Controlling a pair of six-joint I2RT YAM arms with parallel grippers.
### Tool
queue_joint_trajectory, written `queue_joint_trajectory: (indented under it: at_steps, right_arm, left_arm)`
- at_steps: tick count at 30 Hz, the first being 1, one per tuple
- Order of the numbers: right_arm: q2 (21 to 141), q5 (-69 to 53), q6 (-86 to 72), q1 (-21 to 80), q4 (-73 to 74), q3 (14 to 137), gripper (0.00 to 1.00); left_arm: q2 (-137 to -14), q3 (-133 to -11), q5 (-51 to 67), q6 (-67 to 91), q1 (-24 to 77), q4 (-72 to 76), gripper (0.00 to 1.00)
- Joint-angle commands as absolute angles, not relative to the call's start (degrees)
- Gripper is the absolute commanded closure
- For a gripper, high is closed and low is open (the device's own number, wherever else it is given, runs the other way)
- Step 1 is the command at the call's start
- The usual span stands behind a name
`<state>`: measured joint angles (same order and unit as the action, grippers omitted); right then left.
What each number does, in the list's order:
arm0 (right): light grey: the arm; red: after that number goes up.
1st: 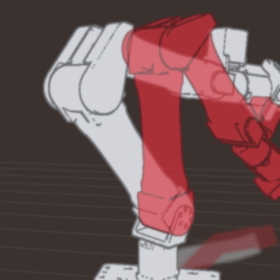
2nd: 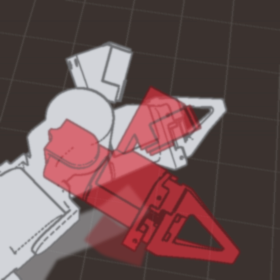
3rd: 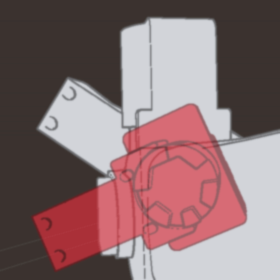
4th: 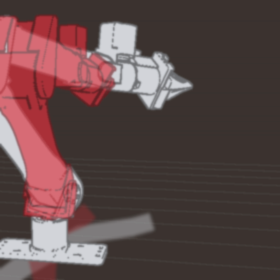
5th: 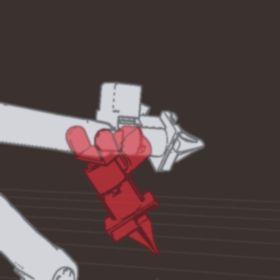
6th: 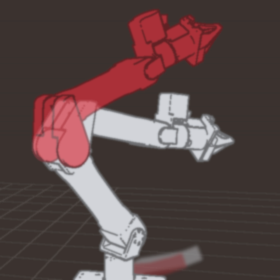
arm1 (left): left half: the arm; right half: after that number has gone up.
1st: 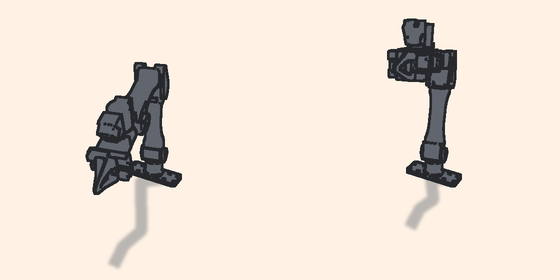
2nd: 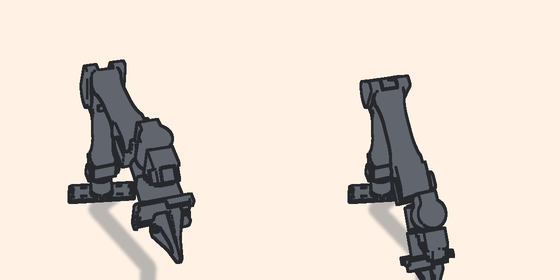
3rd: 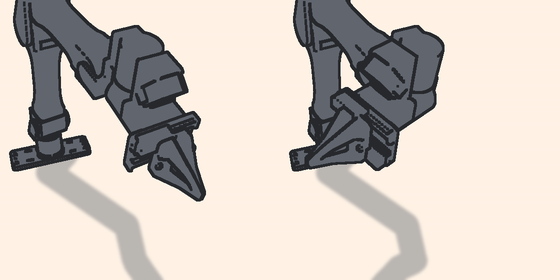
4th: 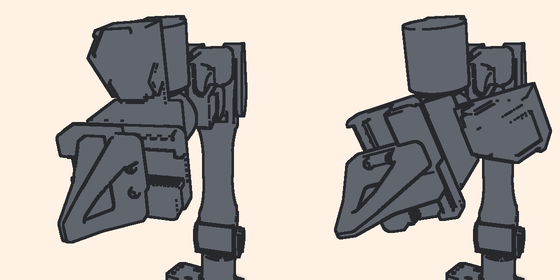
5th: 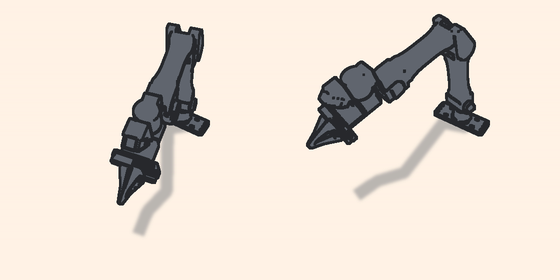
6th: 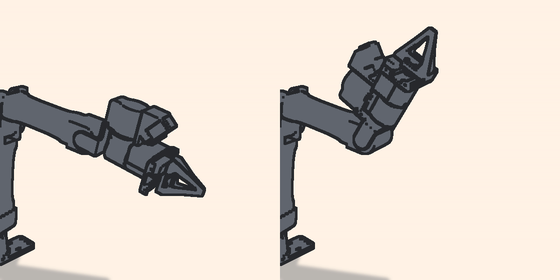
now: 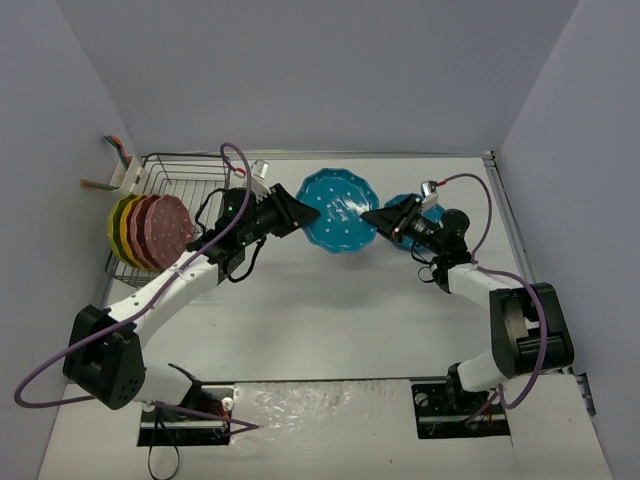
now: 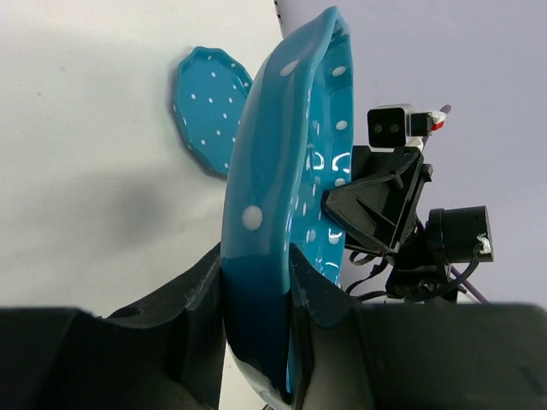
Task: Load the plates into the dish rack
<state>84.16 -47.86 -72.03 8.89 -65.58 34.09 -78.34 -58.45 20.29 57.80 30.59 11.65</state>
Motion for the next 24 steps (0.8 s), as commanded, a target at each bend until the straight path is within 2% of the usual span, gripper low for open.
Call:
queue_joint_trajectory:
  at_steps: [1, 5, 7, 8, 12, 15, 24]
  right_arm:
    - [82.1, -50.9, -71.8, 9.8, -78.7, 36.9, 0.61]
    - [79.9, -51.2, -64.2, 9.8, -69.7, 38.1, 0.22]
    - [78.0, -50.1, -57.5, 9.8, -60.5, 39.6, 0.07]
    - [77.5, -49.2, -53.8, 9.8, -55.4, 40.1, 0.02]
    - [74.7, -45.1, -43.0, 9.2, -37.9, 43.7, 0.0]
    - [72.4, -41.2, -37.4, 7.7, -29.2, 45.6, 0.0]
    - [67.9, -34.8, -33.0, 3.2, -20.8, 45.9, 0.0]
  left_arm:
    - [-74.4, -60.9, 20.7, 54.6, 30.9, 14.2, 1.0]
    - [-72.3, -62.6, 19.3, 50.2, 30.9, 10.3, 1.0]
    - [-71.0, -63.7, 18.0, 47.4, 30.5, 7.3, 1.0]
    - [-70.3, -64.1, 17.3, 46.0, 30.2, 5.8, 1.0]
    - [-67.3, -67.0, 13.4, 40.0, 29.0, -0.1, 1.0]
    - [-65.4, -70.7, 7.5, 31.3, 28.0, -11.2, 1.0]
    - [-62.1, -82.3, -11.0, 8.1, 24.3, -28.7, 1.0]
